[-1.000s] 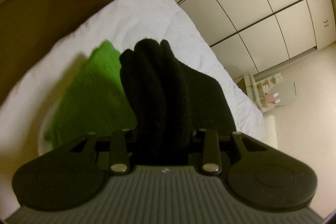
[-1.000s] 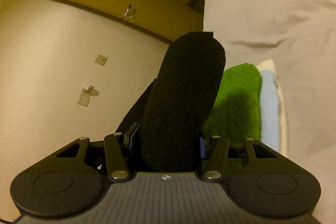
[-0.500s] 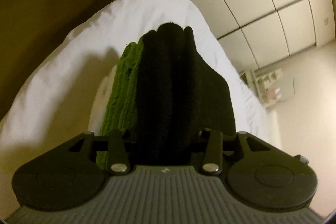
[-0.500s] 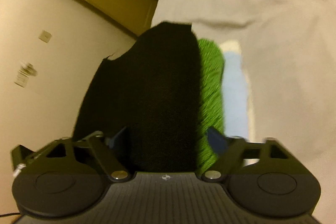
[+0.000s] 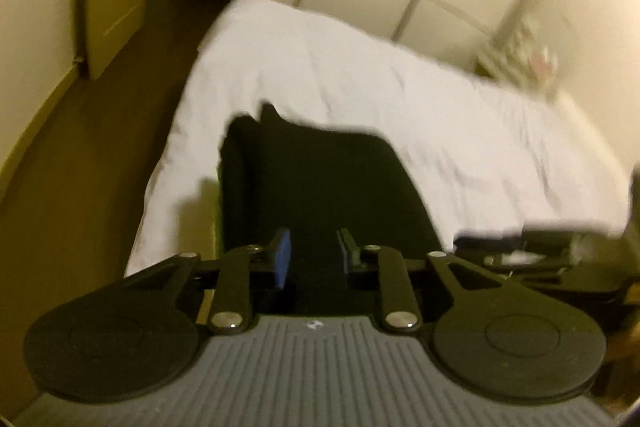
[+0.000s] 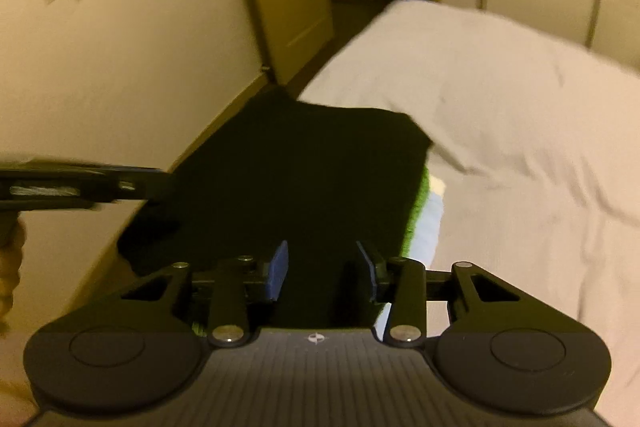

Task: Fold clothes
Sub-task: 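Lift the black garment with both grippers and carry it over the clothes stack, then lower the black garment onto the green sweater and open both grippers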

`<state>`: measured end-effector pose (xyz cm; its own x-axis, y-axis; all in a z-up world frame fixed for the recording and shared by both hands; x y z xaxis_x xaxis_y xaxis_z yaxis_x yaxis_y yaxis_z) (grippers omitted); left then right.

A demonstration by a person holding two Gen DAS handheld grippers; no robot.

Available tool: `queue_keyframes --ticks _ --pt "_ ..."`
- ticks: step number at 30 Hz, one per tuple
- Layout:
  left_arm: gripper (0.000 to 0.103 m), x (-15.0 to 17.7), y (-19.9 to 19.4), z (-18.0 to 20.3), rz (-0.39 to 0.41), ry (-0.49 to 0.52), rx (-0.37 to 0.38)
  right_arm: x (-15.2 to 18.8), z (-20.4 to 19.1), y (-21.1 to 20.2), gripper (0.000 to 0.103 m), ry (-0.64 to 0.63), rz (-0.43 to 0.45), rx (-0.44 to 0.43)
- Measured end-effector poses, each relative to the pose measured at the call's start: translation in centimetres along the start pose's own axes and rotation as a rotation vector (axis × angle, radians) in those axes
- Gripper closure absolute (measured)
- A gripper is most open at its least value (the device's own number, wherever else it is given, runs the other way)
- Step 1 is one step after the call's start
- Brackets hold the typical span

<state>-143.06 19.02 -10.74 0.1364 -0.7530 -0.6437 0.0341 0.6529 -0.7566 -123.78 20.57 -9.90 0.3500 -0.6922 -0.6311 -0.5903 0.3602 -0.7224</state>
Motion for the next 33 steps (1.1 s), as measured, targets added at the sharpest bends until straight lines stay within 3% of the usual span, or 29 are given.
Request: queue_keyframes --ticks 6,16,26,33 --pt "0.084 4.3 2.9 -2.0 -0.056 -0.134 0.008 3.2 -2.0 3.3 0.060 -0.206 -0.081 0.061" --pt "0.083 5.9 4.7 -2.9 -0.032 -0.160 -0.005 5.2 -1.8 4.9 0.055 -0.260 -0.051 0.025" --pt "0.083 4.7 4.1 -2.7 -0.047 -0.164 -0.040 3.4 -1.9 3.8 0.048 -0.214 -0.058 0.002" --pt "0.083 2.7 0.9 -1.1 -0.028 -0.122 -0.093 1.1 -0.8 1.0 0.047 -0.048 0.009 -0.056"
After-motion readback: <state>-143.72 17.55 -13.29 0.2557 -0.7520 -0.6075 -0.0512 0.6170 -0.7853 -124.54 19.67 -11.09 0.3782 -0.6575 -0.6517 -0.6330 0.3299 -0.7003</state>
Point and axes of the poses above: each gripper's, at about its wrist camera, not at the fingertips, and y roughly the way its jaws point, z to its right, x to its underside, the point moved 2 cm from there along y, roughly the way its jaws point, and after that the axes turned 15 degrees about -x, right-handed, at the moved point
